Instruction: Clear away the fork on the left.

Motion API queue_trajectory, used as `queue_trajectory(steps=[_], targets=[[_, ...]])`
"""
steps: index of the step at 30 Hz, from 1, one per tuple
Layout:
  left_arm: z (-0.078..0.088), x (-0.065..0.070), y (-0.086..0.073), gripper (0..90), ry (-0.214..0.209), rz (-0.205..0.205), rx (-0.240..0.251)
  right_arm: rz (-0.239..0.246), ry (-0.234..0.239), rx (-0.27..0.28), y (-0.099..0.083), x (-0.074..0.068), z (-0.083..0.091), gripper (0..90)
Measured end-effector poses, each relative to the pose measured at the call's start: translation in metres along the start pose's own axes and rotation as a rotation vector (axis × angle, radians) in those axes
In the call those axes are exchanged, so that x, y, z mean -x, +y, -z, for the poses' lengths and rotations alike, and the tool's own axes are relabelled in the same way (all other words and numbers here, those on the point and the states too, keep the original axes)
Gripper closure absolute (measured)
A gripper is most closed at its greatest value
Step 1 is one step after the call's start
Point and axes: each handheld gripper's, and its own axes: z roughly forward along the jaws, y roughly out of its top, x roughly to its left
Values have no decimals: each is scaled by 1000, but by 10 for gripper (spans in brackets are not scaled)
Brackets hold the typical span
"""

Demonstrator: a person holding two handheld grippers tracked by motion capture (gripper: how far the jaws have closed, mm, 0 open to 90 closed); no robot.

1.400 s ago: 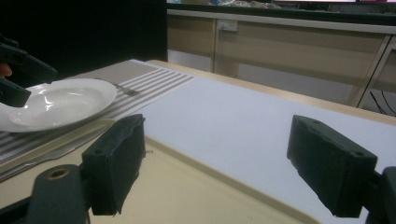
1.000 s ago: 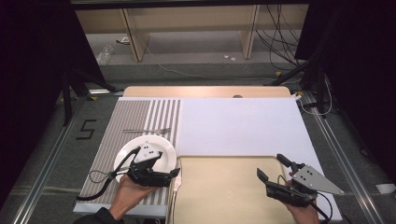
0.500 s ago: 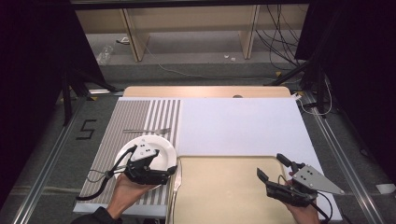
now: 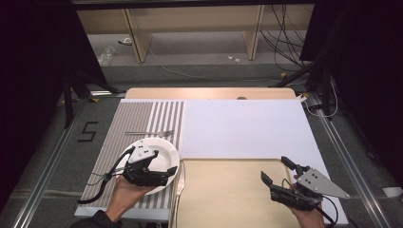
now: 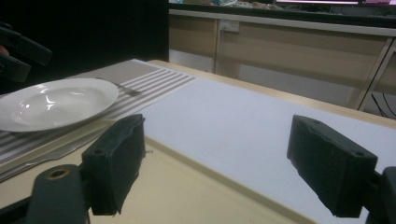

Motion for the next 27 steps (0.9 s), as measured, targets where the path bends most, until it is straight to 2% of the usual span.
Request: queue_trajectory(steps=[12,21,27], targets=[[0,-6,4,154,11,6,-3,-2,-2,-1,0,0,0,200],[-3,-17,9,154,31,7,-13,-8,-5,-2,-1,1,0,200],[-7,-28,10,154,43,13,-39,-10,-7,0,-1,1,0,200]])
